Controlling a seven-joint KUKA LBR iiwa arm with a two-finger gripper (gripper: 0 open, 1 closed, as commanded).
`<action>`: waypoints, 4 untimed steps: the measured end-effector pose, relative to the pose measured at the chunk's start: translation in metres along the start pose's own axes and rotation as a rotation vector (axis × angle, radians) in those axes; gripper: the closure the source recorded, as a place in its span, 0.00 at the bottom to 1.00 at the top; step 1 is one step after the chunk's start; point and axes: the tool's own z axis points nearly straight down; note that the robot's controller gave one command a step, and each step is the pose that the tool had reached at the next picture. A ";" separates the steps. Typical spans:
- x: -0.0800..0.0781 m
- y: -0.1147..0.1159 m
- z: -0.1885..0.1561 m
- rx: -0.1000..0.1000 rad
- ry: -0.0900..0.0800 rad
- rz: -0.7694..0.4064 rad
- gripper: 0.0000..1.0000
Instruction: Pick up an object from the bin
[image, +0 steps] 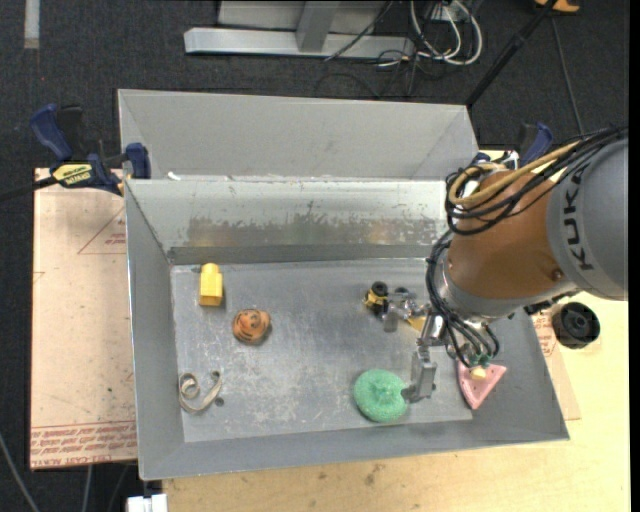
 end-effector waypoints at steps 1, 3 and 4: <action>-0.002 0.000 -0.004 0.001 -0.008 -0.001 0.00; 0.007 0.007 0.065 0.001 -0.007 -0.299 0.00; 0.020 0.019 0.077 0.000 -0.007 -0.131 1.00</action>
Offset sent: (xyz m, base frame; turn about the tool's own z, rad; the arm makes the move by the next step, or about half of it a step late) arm -0.0276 -0.0168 -0.0760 -0.1711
